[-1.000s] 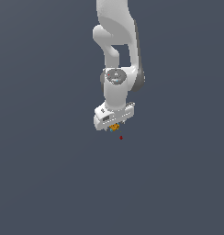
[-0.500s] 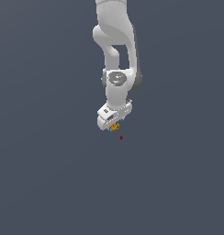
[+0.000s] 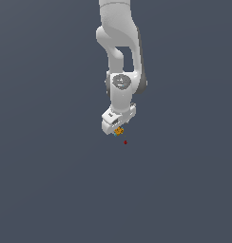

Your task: Pick up the object and move it to a goal position.

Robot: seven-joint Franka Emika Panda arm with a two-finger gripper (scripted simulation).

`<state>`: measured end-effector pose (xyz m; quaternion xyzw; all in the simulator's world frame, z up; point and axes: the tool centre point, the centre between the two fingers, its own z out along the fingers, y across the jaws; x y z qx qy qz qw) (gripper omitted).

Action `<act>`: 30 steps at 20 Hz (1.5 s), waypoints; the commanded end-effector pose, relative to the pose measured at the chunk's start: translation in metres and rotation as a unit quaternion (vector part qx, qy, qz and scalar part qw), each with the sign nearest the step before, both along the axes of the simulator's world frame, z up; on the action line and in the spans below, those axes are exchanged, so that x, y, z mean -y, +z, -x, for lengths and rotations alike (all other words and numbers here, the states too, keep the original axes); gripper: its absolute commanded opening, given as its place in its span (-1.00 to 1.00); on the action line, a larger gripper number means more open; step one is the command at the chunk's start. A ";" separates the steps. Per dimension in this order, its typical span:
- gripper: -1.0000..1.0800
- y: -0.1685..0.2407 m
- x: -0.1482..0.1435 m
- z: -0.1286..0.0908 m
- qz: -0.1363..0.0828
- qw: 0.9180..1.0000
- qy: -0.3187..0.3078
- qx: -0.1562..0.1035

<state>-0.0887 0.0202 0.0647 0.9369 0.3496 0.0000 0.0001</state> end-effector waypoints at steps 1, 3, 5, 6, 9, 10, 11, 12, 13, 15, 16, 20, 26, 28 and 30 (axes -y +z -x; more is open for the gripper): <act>0.92 -0.004 0.000 0.000 0.000 1.000 0.000 0.000; 0.92 -0.009 0.000 0.001 0.000 1.000 0.001 0.000; 0.92 -0.018 0.000 0.001 0.000 1.000 0.001 0.000; 0.92 -0.022 0.000 0.001 0.000 1.000 0.001 0.000; 0.92 -0.037 0.000 0.002 0.000 1.000 0.002 0.000; 0.92 -0.040 0.000 0.002 0.000 1.000 0.002 0.000; 0.92 -0.043 0.000 0.002 0.000 1.000 0.002 0.000; 0.92 -0.045 0.000 0.002 0.000 1.000 0.003 0.000; 0.92 -0.047 0.000 0.001 0.000 1.000 0.003 0.000; 0.92 -0.049 0.000 0.001 0.000 1.000 0.003 0.000; 0.92 -0.049 0.000 0.001 0.000 1.000 0.003 0.000; -1.00 -0.049 0.000 0.001 0.000 1.000 0.003 0.000; -1.00 -0.049 0.000 0.001 0.000 1.000 0.003 0.000; -1.00 -0.048 0.001 0.001 0.000 1.000 0.002 0.000; -1.00 -0.046 0.000 0.001 0.000 1.000 0.002 0.000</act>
